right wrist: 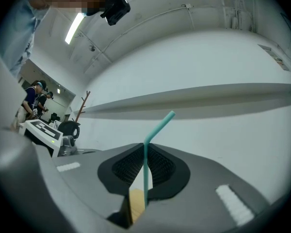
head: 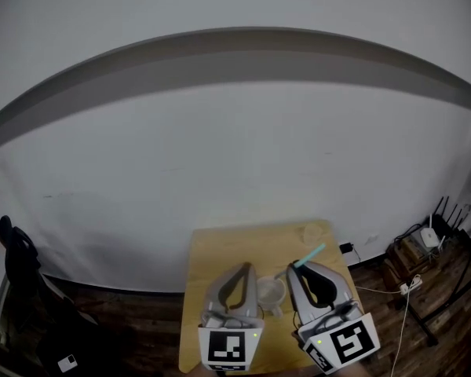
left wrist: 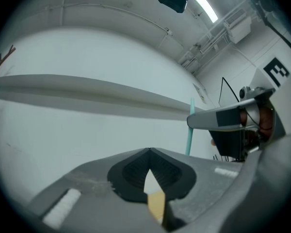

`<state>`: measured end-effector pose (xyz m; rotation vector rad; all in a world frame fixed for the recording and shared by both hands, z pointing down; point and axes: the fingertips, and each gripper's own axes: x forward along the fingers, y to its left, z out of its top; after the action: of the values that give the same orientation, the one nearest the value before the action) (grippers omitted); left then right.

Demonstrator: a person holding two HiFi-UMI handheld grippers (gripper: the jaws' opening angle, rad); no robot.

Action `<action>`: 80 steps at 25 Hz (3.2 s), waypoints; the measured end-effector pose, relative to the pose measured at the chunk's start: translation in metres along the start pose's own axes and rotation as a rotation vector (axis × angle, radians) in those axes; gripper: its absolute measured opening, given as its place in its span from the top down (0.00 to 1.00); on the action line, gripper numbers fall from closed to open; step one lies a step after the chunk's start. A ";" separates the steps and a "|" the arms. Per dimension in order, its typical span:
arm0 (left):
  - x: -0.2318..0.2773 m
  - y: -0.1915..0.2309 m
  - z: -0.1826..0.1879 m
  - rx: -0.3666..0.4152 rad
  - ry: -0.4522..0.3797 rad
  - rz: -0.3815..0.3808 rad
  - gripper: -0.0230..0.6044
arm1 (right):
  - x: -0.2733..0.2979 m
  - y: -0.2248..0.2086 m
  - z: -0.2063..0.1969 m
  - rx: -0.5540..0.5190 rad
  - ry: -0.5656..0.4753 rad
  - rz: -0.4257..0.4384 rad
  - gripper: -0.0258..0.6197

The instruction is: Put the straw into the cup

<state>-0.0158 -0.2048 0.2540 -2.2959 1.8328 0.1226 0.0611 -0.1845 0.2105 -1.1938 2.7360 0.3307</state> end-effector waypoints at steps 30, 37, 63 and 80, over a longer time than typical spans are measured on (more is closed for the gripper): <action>0.030 0.027 -0.071 -0.063 0.120 -0.072 0.93 | 0.039 0.003 -0.077 0.083 0.160 -0.059 0.91; 0.027 0.026 -0.091 -0.052 0.154 -0.089 0.93 | 0.034 0.010 -0.111 0.096 0.228 -0.061 0.91; 0.030 0.015 -0.176 -0.103 0.302 -0.103 0.93 | 0.021 0.002 -0.214 0.211 0.382 -0.109 0.91; 0.045 0.023 -0.196 -0.117 0.328 -0.090 0.93 | 0.031 -0.016 -0.223 0.200 0.370 -0.135 0.91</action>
<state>-0.0399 -0.2929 0.4344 -2.6046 1.9072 -0.1749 0.0429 -0.2738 0.4169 -1.4995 2.8734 -0.1963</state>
